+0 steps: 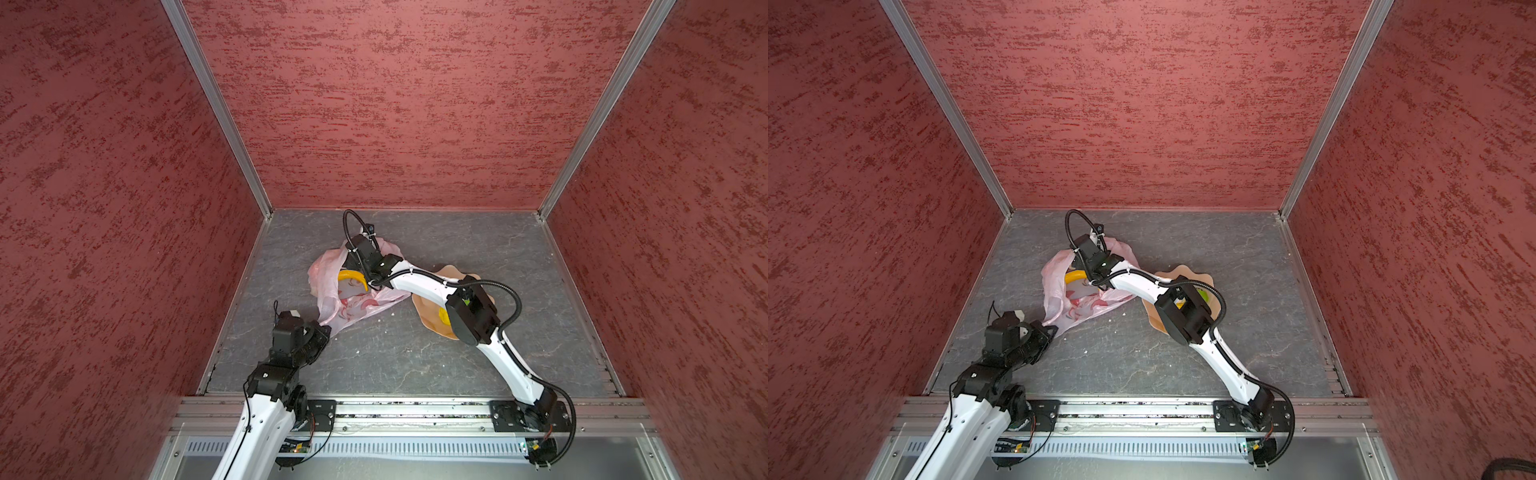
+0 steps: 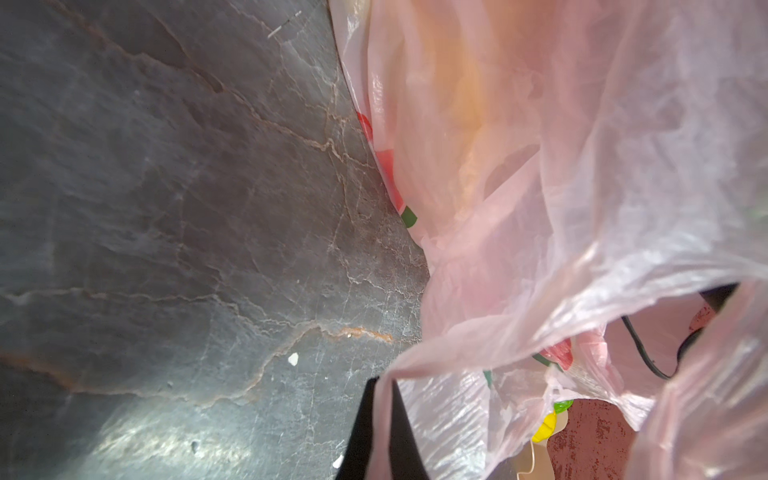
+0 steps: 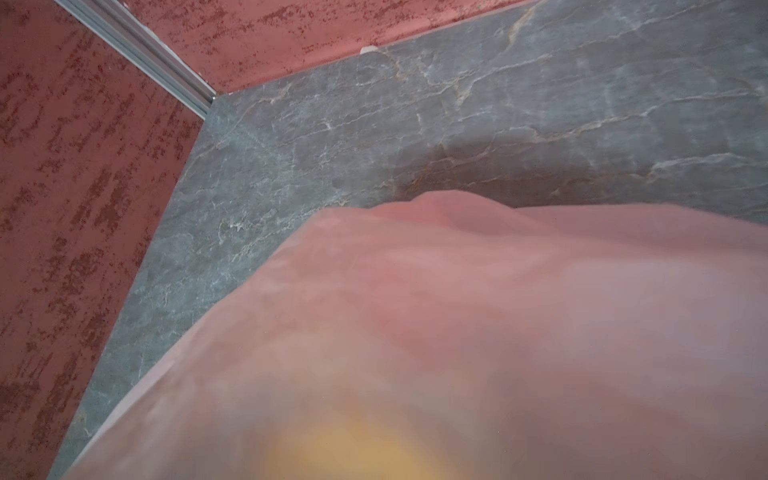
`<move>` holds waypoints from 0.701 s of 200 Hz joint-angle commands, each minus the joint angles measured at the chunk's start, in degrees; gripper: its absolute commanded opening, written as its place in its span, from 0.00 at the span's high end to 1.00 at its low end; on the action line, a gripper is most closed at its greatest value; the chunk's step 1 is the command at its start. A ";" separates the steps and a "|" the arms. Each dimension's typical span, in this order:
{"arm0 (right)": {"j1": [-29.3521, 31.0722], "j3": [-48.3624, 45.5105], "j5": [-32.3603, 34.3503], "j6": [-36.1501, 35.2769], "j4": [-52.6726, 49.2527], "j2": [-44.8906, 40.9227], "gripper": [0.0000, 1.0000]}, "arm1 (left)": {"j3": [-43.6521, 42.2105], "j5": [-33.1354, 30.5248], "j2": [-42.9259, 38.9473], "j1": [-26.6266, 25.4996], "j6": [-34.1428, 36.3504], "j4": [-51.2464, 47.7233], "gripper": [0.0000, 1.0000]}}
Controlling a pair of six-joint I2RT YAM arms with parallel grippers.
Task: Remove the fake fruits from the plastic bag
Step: 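Push the right gripper down into the bag and grasp the red apple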
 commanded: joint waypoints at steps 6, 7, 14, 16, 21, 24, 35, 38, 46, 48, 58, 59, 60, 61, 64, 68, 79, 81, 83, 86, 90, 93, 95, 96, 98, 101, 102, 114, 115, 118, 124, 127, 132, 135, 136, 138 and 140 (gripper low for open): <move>-0.89 1.84 0.95 4.23 2.72 2.76 0.18 | -0.67 0.87 -0.43 -0.23 -0.33 0.50 1.00; -0.89 1.91 0.94 4.28 2.73 2.78 0.18 | -0.70 0.94 -0.44 -0.23 -0.33 0.47 1.00; -1.06 2.01 0.77 4.36 2.87 3.00 0.18 | -0.75 0.96 -0.46 -0.23 -0.27 0.46 1.00; -1.11 1.98 0.75 4.40 2.90 3.09 0.18 | -0.81 0.96 -0.51 -0.23 -0.32 0.45 1.00; -1.22 2.14 0.68 4.51 3.00 3.30 0.18 | -0.77 0.94 -0.46 -0.23 -0.30 0.40 1.00; -1.26 2.08 0.61 4.50 3.18 3.33 0.18 | -0.81 1.01 -0.50 -0.23 -0.32 0.32 1.00; -1.46 2.09 0.28 4.48 3.90 3.67 0.18 | -0.91 1.06 -0.56 -0.23 -0.33 0.33 1.00; -1.50 2.10 0.19 4.49 4.12 3.79 0.18 | -0.98 1.09 -0.61 -0.23 -0.35 0.35 1.00; -1.50 2.09 -0.09 4.43 4.69 3.98 0.18 | -0.98 1.18 -0.62 -0.23 -0.39 0.35 1.00; -1.50 2.11 -0.10 4.48 4.81 4.07 0.18 | -1.00 1.17 -0.62 -0.23 -0.37 0.36 1.00; -1.59 2.33 -0.35 4.20 5.42 4.39 0.17 | -1.07 1.20 -0.54 -0.23 -0.34 0.18 1.00; -1.55 2.37 -0.37 4.17 5.49 4.43 0.17 | -1.08 1.20 -0.58 -0.23 -0.38 0.18 1.00; -1.62 2.39 -0.39 4.11 5.52 4.45 0.17 | -1.08 1.15 -0.60 -0.23 -0.40 0.14 1.00; -1.61 2.44 -0.39 4.09 5.54 4.51 0.17 | -1.09 1.18 -0.61 -0.23 -0.37 0.12 1.00; -1.64 2.50 -0.35 4.11 5.59 4.56 0.17 | -1.09 1.19 -0.62 -0.23 -0.42 0.10 1.00; -1.73 2.72 -0.31 4.01 5.63 4.85 0.17 | -0.98 1.15 -0.57 -0.23 -0.35 0.04 1.00; -1.85 3.25 -0.34 3.67 5.57 5.36 0.17 | -1.00 1.07 -0.70 -0.23 -0.26 -0.26 1.00; -1.86 3.37 -0.43 3.61 5.60 5.49 0.17 | -0.96 1.10 -0.70 -0.21 -0.25 -0.33 1.00; -1.86 3.44 -0.47 3.64 5.61 5.52 0.17 | -0.95 1.11 -0.70 -0.22 -0.32 -0.43 1.00; -1.91 3.54 -0.48 3.65 5.64 5.68 0.17 | -0.99 1.04 -0.74 -0.23 -0.32 -0.44 1.00; -2.02 3.63 -0.61 3.70 5.77 5.83 0.17 | -1.02 1.11 -0.85 -0.27 -0.39 -0.58 1.00; -2.05 3.73 -0.65 3.76 5.90 5.90 0.17 | -1.05 1.11 -0.88 -0.23 -0.40 -0.65 1.00; -2.10 3.77 -0.72 3.79 6.01 5.95 0.17 | -1.08 1.09 -0.92 -0.23 -0.37 -0.69 1.00; -2.16 3.75 -0.74 3.79 6.05 5.96 0.17 | -1.08 1.10 -0.95 -0.23 -0.36 -0.69 1.00; -2.20 3.80 -0.79 3.79 6.14 6.05 0.17 | -1.09 1.11 -0.96 -0.23 -0.39 -0.70 1.00; -2.25 3.77 -0.88 3.93 6.30 6.14 0.17 | -1.12 1.10 -1.00 -0.23 -0.42 -0.82 1.00; -2.27 3.75 -0.95 3.95 6.28 6.14 0.17 | -1.11 1.06 -1.03 -0.23 -0.42 -0.85 1.00; -2.71 3.98 -1.56 4.31 6.67 6.66 0.17 | -1.25 1.10 -1.31 -0.23 -0.43 -1.00 1.00; -2.72 4.03 -1.59 4.36 6.69 6.71 0.17 | -1.26 1.10 -1.31 -0.23 -0.43 -1.03 1.00; -2.77 4.21 -1.68 4.47 6.68 6.88 0.17 | -1.26 1.11 -1.38 -0.23 -0.47 -1.05 1.00; -2.91 4.46 -1.88 4.70 6.69 7.19 0.17 | -1.31 0.98 -1.48 -0.25 -0.49 -1.09 1.00; -2.97 4.59 -2.01 4.80 6.67 7.31 0.17 | -1.34 0.94 -1.45 -0.23 -0.43 -1.16 1.00; -3.13 4.85 -2.20 4.98 6.64 7.61 0.17 | -1.29 1.01 -1.44 -0.23 -0.46 -1.20 1.00; -3.21 4.94 -2.36 5.03 6.59 7.70 0.17 | -1.25 1.01 -1.49 -0.23 -0.46 -1.22 1.00; -3.24 4.99 -2.39 5.07 6.56 7.76 0.17 | -1.25 0.97 -1.45 -0.23 -0.44 -1.22 1.00; -3.26 5.12 -2.48 5.10 6.57 7.89 0.17 | -1.20 0.92 -1.44 -0.23 -0.41 -1.16 1.00; -3.31 5.20 -2.50 5.18 6.58 8.03 0.17 | -1.18 0.86 -1.42 -0.23 -0.40 -1.21 1.00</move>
